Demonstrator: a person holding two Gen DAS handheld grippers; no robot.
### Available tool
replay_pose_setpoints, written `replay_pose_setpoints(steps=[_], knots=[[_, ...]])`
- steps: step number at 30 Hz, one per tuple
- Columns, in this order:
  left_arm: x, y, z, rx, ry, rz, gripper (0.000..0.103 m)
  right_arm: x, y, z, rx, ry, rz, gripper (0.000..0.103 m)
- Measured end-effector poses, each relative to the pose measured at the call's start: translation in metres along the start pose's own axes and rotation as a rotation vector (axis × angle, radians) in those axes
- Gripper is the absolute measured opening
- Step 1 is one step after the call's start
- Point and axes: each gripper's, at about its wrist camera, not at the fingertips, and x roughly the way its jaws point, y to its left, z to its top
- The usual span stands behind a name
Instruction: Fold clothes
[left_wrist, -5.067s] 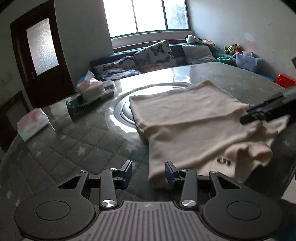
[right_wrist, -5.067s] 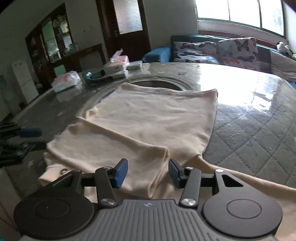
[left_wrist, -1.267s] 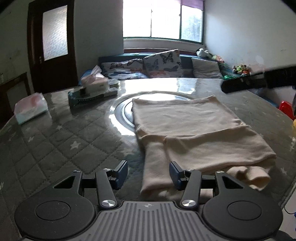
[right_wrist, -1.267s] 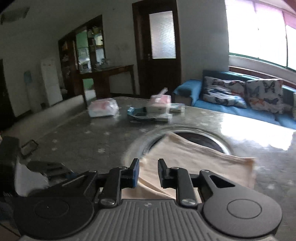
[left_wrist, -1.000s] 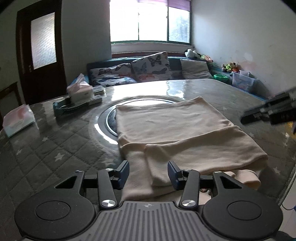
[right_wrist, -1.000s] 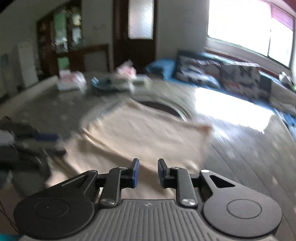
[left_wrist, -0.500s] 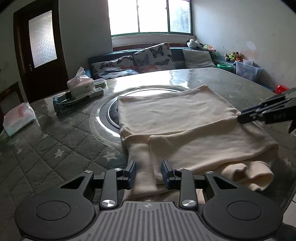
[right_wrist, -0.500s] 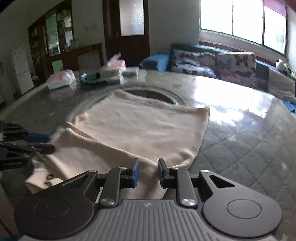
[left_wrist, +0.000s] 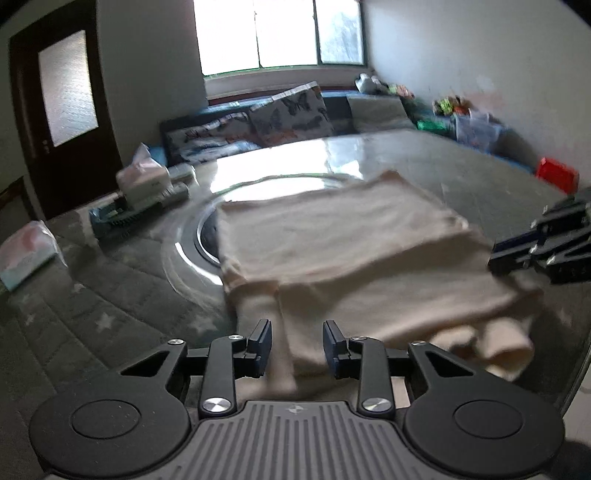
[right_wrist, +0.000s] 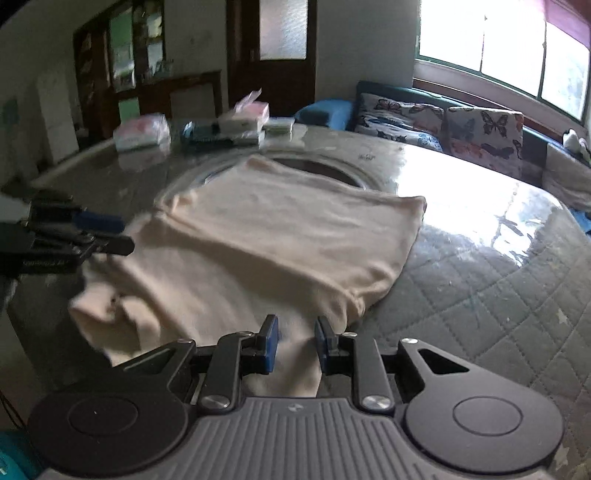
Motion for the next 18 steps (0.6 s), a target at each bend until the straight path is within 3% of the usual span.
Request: replay_pose_setpoints(steps=[8,14,18], knots=[[-0.017,0.007,-0.008,0.047,-0.010,0.030,0.035,-0.007,0.010,-0.010,-0.031,-0.004,0.010,0.023],[-0.051,0.005,-0.025,0.203,-0.017,0.022,0.036,-0.021,0.015,-0.009,-0.073,-0.019,0.006,0.028],[-0.066,-0.013,-0.040,0.348,-0.044,0.002,0.038,-0.030,0.019,-0.010,-0.115,-0.017,0.007,0.040]])
